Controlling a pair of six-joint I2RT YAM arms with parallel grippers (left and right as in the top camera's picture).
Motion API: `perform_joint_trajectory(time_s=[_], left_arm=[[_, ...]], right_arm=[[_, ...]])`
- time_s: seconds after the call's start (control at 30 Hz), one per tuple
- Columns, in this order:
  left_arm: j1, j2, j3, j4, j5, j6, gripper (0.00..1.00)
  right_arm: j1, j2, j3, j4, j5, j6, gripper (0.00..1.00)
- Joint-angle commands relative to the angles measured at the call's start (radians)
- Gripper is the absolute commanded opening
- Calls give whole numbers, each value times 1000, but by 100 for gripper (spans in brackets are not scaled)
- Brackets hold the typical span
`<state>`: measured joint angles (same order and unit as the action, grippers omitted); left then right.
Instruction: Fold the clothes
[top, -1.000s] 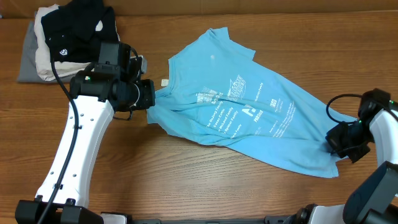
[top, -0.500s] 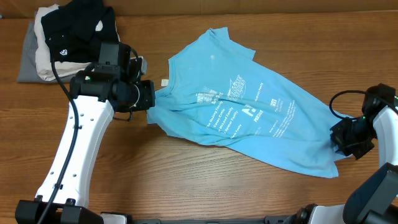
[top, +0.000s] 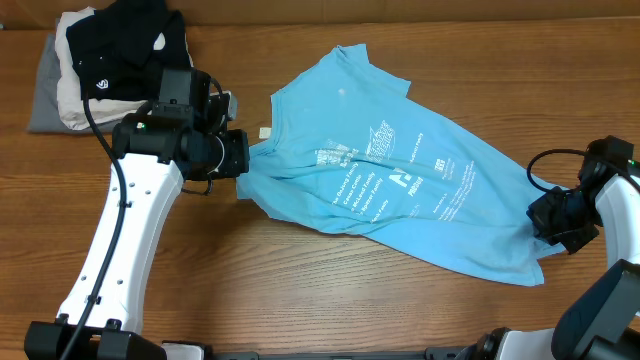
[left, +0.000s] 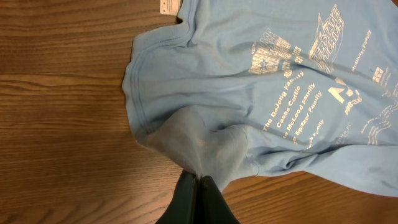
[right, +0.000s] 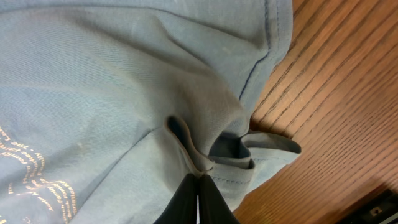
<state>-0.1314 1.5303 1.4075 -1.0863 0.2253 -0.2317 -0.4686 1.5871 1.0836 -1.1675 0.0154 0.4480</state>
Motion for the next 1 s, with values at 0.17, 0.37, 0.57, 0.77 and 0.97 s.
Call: perform_joint_trajectory(time_s=[0.17, 0.37, 0.57, 0.77, 0.97], left_arm=[[-7, -2, 23, 6, 13, 30, 4], [-8, -15, 76, -9, 58, 35, 4], [-8, -27, 196, -28, 64, 42, 4], [-8, -18, 209, 65, 64, 42, 4], [-11, 24, 209, 261, 64, 39, 4]], right_arm=[[3, -2, -2, -8, 6, 43, 4], [3, -73, 20, -50, 6, 55, 4], [3, -208, 20, -69, 7, 58, 4], [3, -261, 20, -68, 11, 64, 4], [3, -261, 20, -69, 97, 161, 4]])
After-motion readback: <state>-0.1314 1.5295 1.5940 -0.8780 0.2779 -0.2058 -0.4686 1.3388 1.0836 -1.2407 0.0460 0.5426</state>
